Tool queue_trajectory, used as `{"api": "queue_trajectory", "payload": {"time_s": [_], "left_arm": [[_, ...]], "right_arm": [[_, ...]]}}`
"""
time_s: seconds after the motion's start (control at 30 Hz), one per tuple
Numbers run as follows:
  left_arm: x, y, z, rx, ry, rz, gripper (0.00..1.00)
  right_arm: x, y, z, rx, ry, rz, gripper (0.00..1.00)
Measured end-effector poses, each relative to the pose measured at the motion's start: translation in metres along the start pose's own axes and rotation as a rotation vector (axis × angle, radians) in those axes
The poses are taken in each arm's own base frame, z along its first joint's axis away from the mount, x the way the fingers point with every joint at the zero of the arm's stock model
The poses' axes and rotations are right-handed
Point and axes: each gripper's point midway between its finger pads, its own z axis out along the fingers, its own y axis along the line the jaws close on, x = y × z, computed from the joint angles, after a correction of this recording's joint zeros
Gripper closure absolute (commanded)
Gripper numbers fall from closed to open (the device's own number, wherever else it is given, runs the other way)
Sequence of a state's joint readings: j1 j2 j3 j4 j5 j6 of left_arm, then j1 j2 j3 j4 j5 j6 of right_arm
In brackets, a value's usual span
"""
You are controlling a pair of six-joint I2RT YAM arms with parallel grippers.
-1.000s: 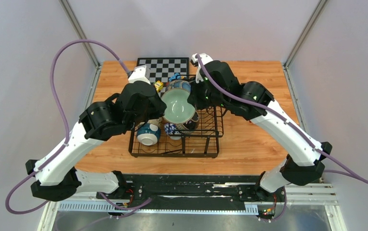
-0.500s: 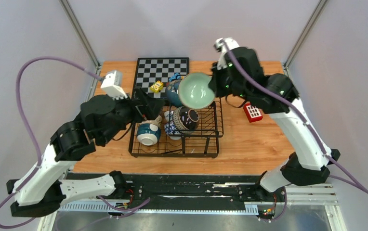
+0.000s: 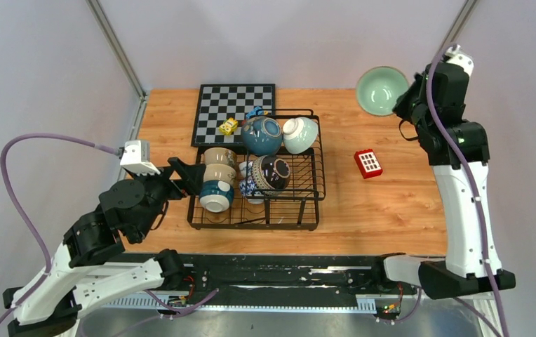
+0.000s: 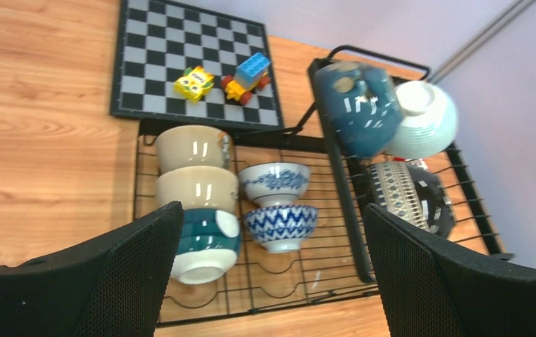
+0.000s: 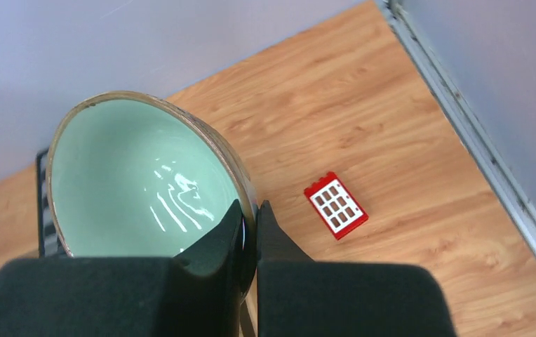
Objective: Unload the bowls from the dish rack
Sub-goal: Place the bowl at the center of the board.
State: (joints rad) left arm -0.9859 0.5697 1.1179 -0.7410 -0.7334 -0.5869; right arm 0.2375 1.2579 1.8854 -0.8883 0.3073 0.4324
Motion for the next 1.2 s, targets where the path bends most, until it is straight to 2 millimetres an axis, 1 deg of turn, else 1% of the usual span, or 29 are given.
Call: {"api": "queue_trajectory", "payload": {"time_s": [0.07,0.17,0.2,0.23,0.3,0.37,0.47,0.63,0.73,0.8,0.87,1.0,1.1,1.2], "left_arm": [[0.006,0.009,0.0,-0.025,-0.005,0.018,0.0],[0.015,0.021,0.001,-0.053,-0.008,0.039,0.0],[0.018,0.024,0.001,-0.061,-0.009,0.044,0.0],[0.021,0.027,0.001,-0.069,-0.008,0.049,0.0],[0.027,0.031,0.003,-0.083,-0.005,0.06,0.0],[0.035,0.036,0.005,-0.1,0.002,0.075,0.0],[0.046,0.043,0.008,-0.122,0.006,0.091,0.0],[0.056,0.052,0.011,-0.141,-0.007,0.097,0.0],[0.06,0.055,0.013,-0.153,-0.012,0.101,0.0],[0.062,0.058,0.014,-0.166,-0.015,0.106,0.0],[0.065,0.062,0.014,-0.181,-0.018,0.111,0.0],[0.07,0.072,0.013,-0.211,-0.028,0.109,0.0],[0.075,0.081,0.011,-0.231,-0.04,0.1,0.0],[0.08,0.087,0.01,-0.243,-0.045,0.092,0.0]], "right_arm": [[0.008,-0.029,0.024,0.087,-0.012,0.104,1.0],[0.028,-0.077,0.066,0.224,0.001,0.269,1.0],[0.031,-0.086,0.076,0.252,0.007,0.299,1.0],[0.034,-0.099,0.093,0.292,0.012,0.34,1.0],[0.037,-0.114,0.119,0.334,0.016,0.373,1.0],[0.044,-0.124,0.145,0.363,0.039,0.381,1.0],[0.055,-0.132,0.178,0.381,0.079,0.38,1.0],[0.075,-0.148,0.221,0.406,0.142,0.356,1.0],[0.092,-0.154,0.244,0.4,0.183,0.343,1.0],[0.106,-0.154,0.26,0.373,0.216,0.348,1.0],[0.118,-0.154,0.272,0.35,0.241,0.359,1.0],[0.148,-0.156,0.297,0.313,0.306,0.386,1.0],[0.171,-0.158,0.311,0.304,0.354,0.4,1.0],[0.188,-0.159,0.321,0.297,0.387,0.406,1.0]]}}
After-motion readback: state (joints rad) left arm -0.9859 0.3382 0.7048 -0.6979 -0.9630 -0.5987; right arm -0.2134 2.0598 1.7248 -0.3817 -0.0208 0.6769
